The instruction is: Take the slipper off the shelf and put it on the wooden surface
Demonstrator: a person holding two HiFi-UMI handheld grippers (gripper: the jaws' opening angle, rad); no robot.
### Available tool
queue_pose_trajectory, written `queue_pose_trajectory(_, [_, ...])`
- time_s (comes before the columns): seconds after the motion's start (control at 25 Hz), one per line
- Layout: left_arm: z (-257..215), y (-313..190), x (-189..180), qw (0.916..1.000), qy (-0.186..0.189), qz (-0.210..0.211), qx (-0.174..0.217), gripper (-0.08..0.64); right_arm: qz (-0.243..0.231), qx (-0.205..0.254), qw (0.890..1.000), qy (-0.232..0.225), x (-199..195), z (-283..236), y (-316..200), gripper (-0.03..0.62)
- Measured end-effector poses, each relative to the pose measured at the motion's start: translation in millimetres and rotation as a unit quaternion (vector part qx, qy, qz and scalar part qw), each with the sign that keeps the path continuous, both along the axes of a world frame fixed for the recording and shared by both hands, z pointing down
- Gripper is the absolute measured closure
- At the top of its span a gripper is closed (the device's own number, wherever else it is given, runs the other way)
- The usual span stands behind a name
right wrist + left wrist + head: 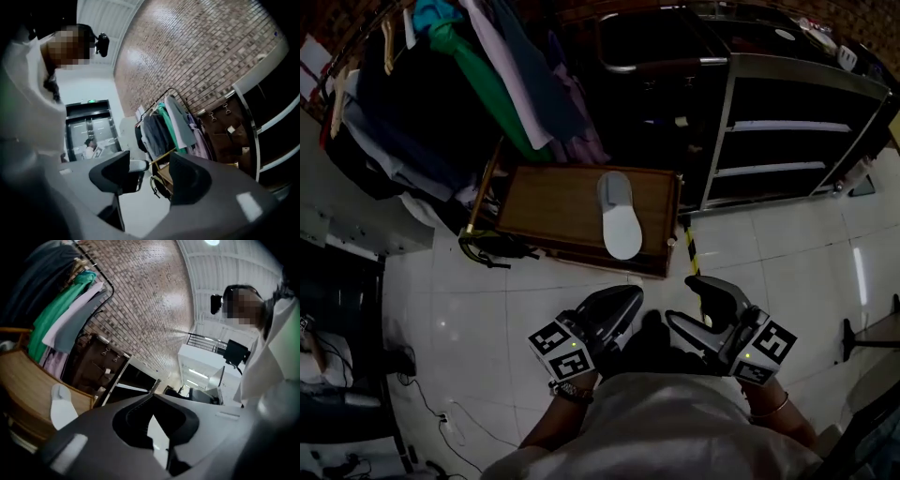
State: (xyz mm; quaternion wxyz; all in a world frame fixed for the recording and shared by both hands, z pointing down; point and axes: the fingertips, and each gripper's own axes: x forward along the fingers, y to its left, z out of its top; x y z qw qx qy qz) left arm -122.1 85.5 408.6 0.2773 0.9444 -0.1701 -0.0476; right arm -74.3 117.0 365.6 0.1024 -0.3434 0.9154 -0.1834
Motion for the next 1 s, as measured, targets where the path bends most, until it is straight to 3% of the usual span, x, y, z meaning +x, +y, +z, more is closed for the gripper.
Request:
queue_pose_trajectory(0.08, [0.3, 18.8, 9.0, 0.9987, 0.034, -0.013, -0.034, 0.561, -0.009, -0.006, 1.0, 0.016, 4.5, 6.8, 27.9, 0.339])
queue_pose_trajectory(0.12, [-1.6, 29.9, 10.9, 0.9987, 0.035, -0.016, -0.032, 0.561, -0.007, -0.007, 1.0, 0.025, 9.5, 11.5, 37.9, 0.341])
queue_pose_trajectory(0.2, [-5.4, 56.9, 10.1, 0.9999, -0.006, -0.006, 0.014, 0.561, 0.002, -0.002, 0.999, 0.037, 17.8, 18.6, 49.5, 0.351])
queue_pose_trajectory(0.32, [-5.1, 89.8, -11.7, 0.9944, -0.068, -0.011, 0.08, 0.561, 0.001, 0.039, 0.998, 0.053, 17.4, 19.7, 57.9, 0.38])
queue_pose_trajectory(0.48, [-19.5, 100.2, -50.3, 0.991, -0.084, -0.031, 0.1, 0.561, 0.023, 0.066, 0.996, 0.06, -7.0, -14.9, 71.4, 0.437])
queue_pose_trajectory(0.56, [-33.8, 90.4, -52.6, 0.9884, -0.092, -0.024, 0.118, 0.561, 0.044, 0.071, 0.994, 0.07, -5.5, -25.5, 68.5, 0.504])
queue_pose_trajectory(0.68, [-75.5, 78.0, -44.5, 0.9836, -0.077, 0.009, 0.163, 0.561, 0.066, 0.082, 0.991, 0.082, -9.9, -43.5, 63.9, 0.589])
queue_pose_trajectory(0.76, [-98.7, 71.6, -42.0, 0.9817, -0.053, 0.017, 0.182, 0.561, 0.066, 0.09, 0.989, 0.092, -21.2, -50.2, 61.5, 0.589])
queue_pose_trajectory(0.84, [-108.2, 69.4, -38.5, 0.983, -0.033, 0.023, 0.179, 0.561, 0.066, 0.097, 0.987, 0.108, -31.0, -52.7, 58.4, 0.589])
queue_pose_trajectory(1.0, [-102.9, 82.1, -30.4, 0.9829, -0.03, 0.048, 0.175, 0.561, 0.05, 0.11, 0.984, 0.133, -45.2, -59.4, 62.3, 0.59])
